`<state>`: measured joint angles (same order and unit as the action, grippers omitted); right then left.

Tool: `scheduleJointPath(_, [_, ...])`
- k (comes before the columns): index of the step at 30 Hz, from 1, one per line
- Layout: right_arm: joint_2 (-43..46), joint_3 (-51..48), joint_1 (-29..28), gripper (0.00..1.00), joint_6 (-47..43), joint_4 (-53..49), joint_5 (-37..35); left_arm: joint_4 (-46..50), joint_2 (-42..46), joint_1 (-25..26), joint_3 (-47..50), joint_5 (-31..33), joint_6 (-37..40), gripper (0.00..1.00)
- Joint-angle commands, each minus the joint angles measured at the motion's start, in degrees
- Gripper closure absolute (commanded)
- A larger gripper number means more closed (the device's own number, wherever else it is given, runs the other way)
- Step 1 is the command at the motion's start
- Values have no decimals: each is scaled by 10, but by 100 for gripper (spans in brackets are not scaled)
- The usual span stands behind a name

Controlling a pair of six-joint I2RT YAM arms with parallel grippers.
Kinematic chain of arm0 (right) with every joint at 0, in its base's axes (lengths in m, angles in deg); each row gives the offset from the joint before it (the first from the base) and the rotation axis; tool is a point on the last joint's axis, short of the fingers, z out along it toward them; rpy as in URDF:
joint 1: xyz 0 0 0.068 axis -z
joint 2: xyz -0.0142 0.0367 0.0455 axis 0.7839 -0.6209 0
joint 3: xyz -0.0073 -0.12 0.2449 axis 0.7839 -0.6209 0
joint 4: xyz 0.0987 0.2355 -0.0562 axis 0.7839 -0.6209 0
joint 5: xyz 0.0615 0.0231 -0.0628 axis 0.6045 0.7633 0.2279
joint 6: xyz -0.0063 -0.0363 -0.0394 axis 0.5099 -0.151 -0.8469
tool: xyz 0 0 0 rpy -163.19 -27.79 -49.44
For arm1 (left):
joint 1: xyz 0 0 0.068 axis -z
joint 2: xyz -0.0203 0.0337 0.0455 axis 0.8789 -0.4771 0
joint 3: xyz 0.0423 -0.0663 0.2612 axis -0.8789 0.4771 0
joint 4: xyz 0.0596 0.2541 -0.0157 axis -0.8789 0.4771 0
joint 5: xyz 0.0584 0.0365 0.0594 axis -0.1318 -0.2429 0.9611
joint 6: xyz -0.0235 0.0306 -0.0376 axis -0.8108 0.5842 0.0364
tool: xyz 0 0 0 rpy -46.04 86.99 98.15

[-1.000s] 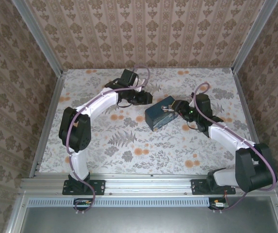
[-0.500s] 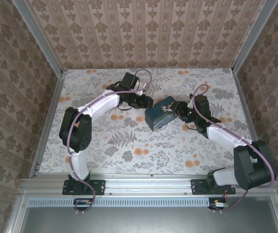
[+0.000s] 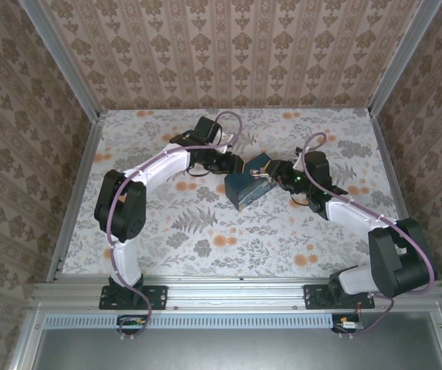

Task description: Unlock a padlock with a key

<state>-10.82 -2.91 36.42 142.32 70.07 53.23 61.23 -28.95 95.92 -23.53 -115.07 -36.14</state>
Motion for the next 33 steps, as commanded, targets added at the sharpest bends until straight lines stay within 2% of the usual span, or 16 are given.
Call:
scheduleJointPath(1, [17,1,-17,65,-35,26,29,6,3,-2,9,-14,14,64])
scheduleJointPath(11, [4,26,-58,65,-142,11,32,1,4,-2,24,-26,18,66])
scheduleJointPath(18, [-5,51,-86,72,-197,1,32,1,3,-1,32,-30,18,67])
scheduleJointPath(23, [-26,63,-88,80,-201,-21,28,1,5,-1,33,-27,16,68])
scheduleJointPath(26, [-29,75,-88,78,-204,-44,40,4,9,-2,34,-24,17,68])
scheduleJointPath(30, [-36,83,-89,71,-203,-52,55,-4,10,-1,38,-28,13,68])
scheduleJointPath(33, [-40,91,-99,72,-209,-61,57,-13,9,-1,43,-32,6,68])
